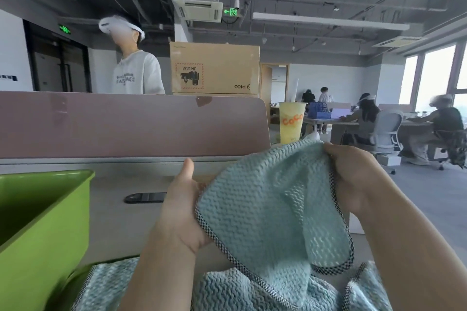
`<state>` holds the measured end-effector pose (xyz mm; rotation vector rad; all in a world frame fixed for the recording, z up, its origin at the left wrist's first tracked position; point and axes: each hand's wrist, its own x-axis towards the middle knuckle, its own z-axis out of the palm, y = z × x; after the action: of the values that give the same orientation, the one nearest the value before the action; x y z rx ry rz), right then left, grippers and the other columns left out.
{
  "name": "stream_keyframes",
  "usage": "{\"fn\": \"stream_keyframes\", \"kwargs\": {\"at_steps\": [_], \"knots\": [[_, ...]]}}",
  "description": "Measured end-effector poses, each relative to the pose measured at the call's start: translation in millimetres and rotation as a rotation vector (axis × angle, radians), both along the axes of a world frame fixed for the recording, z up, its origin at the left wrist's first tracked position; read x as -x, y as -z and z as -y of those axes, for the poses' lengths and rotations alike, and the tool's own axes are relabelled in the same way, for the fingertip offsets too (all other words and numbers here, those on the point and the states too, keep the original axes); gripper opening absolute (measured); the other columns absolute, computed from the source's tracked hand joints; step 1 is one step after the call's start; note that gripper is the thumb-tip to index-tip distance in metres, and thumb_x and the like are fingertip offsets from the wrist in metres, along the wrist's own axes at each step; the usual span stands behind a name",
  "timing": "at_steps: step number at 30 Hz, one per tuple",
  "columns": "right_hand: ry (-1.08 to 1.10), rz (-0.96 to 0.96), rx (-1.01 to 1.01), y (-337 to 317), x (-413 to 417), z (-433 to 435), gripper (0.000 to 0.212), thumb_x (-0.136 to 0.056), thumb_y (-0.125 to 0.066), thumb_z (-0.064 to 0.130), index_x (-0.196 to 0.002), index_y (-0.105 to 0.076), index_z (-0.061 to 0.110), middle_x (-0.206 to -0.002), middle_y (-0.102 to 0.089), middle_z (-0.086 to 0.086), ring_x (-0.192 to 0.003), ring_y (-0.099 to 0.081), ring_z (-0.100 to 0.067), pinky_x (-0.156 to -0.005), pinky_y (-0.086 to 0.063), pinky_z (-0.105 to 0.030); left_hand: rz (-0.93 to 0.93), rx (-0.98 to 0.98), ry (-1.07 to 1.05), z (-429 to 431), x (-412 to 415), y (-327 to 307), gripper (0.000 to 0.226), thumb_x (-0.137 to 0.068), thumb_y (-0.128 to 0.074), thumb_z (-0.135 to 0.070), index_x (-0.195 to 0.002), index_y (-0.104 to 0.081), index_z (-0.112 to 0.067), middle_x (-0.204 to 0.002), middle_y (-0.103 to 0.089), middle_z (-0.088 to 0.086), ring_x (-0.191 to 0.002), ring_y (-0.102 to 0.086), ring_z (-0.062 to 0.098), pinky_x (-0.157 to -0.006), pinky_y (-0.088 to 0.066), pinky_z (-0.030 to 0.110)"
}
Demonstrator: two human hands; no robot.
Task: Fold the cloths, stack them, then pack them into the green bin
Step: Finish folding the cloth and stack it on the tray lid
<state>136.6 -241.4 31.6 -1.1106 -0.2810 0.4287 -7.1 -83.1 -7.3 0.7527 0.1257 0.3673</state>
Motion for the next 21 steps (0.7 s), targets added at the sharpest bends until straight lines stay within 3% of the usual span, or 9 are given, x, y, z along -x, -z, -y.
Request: {"fn": "stream_keyframes", "kwargs": {"at_steps": [2, 3, 5, 8, 13, 15, 17, 20, 21], "knots": [[-0.106, -0.065, -0.065, -1.8, 2.9, 1.4, 0.03, -0.101, -0.038, 0.015, -0.118, -0.057, 0.0, -0.061, -0.069, -0.01, -0.045, -0.066, -0.019, -0.043, -0.055, -0.028, 0.09, 0.121, 0.028, -9.8, -4.6, 7.1, 0.091, -0.095, -0.02, -0.062, -0.076, -0.073, 0.01, -0.069, -0.069, 0.023, -0.057, -0.07, 0.03, -0.047, -0.056, 0.034], [-0.134, -0.087, -0.089, -2.9, 4.9, 2.3, 0.029, -0.1, -0.037, 0.012, -0.116, -0.058, 0.0, -0.059, -0.069, -0.009, -0.045, -0.066, -0.018, -0.043, -0.056, -0.028, 0.182, 0.177, 0.069, -14.1, -5.8, 11.3, 0.094, -0.094, -0.015, -0.063, -0.096, -0.07, 0.013, -0.095, -0.07, 0.029, -0.086, -0.071, 0.037, -0.07, -0.058, 0.042], [-0.178, -0.14, -0.147, -3.7, 5.7, 4.1, 0.026, -0.1, -0.036, 0.008, -0.104, -0.059, -0.003, -0.056, -0.068, -0.011, -0.043, -0.065, -0.017, -0.039, -0.054, -0.028, 0.323, 0.217, 0.159, -19.0, -4.7, 16.2, 0.093, -0.09, -0.013, -0.064, -0.129, -0.049, 0.012, -0.133, -0.05, 0.032, -0.125, -0.048, 0.043, -0.105, -0.038, 0.052], [-0.191, -0.276, -0.22, -0.5, -0.5, 3.3, 0.029, -0.1, -0.033, 0.008, -0.09, -0.058, -0.003, -0.068, -0.065, -0.012, -0.056, -0.065, -0.019, -0.042, -0.056, -0.03, 0.327, 0.262, 0.289, -27.5, -7.4, 19.8, 0.086, -0.092, -0.027, -0.063, -0.135, -0.041, 0.01, -0.129, -0.048, 0.041, -0.116, -0.05, 0.055, -0.091, -0.041, 0.068], [-0.2, -0.434, -0.37, 1.5, -14.3, 4.6, 0.034, -0.094, -0.03, -0.004, -0.122, -0.05, -0.005, -0.113, -0.06, -0.005, -0.121, -0.054, -0.009, -0.091, -0.045, -0.033, 0.067, -0.026, 0.277, -27.4, -12.1, 19.1, 0.076, -0.083, -0.05, -0.06, -0.13, -0.055, 0.0, -0.124, -0.061, 0.018, -0.104, -0.064, 0.032, -0.084, -0.053, 0.045], [-0.239, -0.424, -0.479, 1.4, -15.3, 6.9, 0.059, -0.059, -0.048, -0.024, -0.115, -0.052, -0.007, -0.128, -0.056, 0.003, -0.13, -0.046, -0.004, -0.101, -0.042, -0.03, 0.013, -0.166, 0.293, -25.8, -9.7, 20.3, 0.06, -0.081, -0.057, -0.051, -0.118, -0.066, -0.004, -0.111, -0.068, 0.014, -0.094, -0.067, 0.029, -0.078, -0.056, 0.043], [-0.288, -0.399, -0.499, 6.2, -26.0, 7.2, 0.074, -0.033, -0.054, -0.026, -0.106, -0.053, -0.013, -0.115, -0.062, -0.002, -0.127, -0.05, -0.005, -0.102, -0.044, -0.028, 0.02, -0.298, 0.332, -25.4, -6.8, 22.4, 0.05, -0.074, -0.073, -0.044, -0.108, -0.071, -0.008, -0.107, -0.071, 0.013, -0.091, -0.069, 0.027, -0.076, -0.058, 0.042], [-0.423, -0.234, -0.312, 7.9, -21.0, 3.7, 0.027, -0.086, -0.032, -0.015, -0.102, -0.05, -0.028, -0.097, -0.063, -0.036, -0.107, -0.061, -0.031, -0.086, -0.056, -0.035, 0.119, -0.293, 0.348, -28.9, -3.4, 24.3, 0.065, -0.042, -0.095, -0.029, -0.1, -0.074, -0.006, -0.099, -0.073, 0.012, -0.084, -0.071, 0.024, -0.072, -0.058, 0.036], [-0.358, -0.305, -0.291, 8.1, -23.9, 4.5, 0.042, -0.099, -0.021, -0.002, -0.094, -0.056, -0.025, -0.084, -0.066, -0.034, -0.089, -0.068, -0.03, -0.071, -0.06, -0.034, 0.159, -0.276, 0.333, -30.0, -1.3, 24.2, 0.067, -0.035, -0.097, -0.023, -0.096, -0.075, -0.004, -0.097, -0.073, 0.012, -0.082, -0.072, 0.023, -0.072, -0.058, 0.035]]}}
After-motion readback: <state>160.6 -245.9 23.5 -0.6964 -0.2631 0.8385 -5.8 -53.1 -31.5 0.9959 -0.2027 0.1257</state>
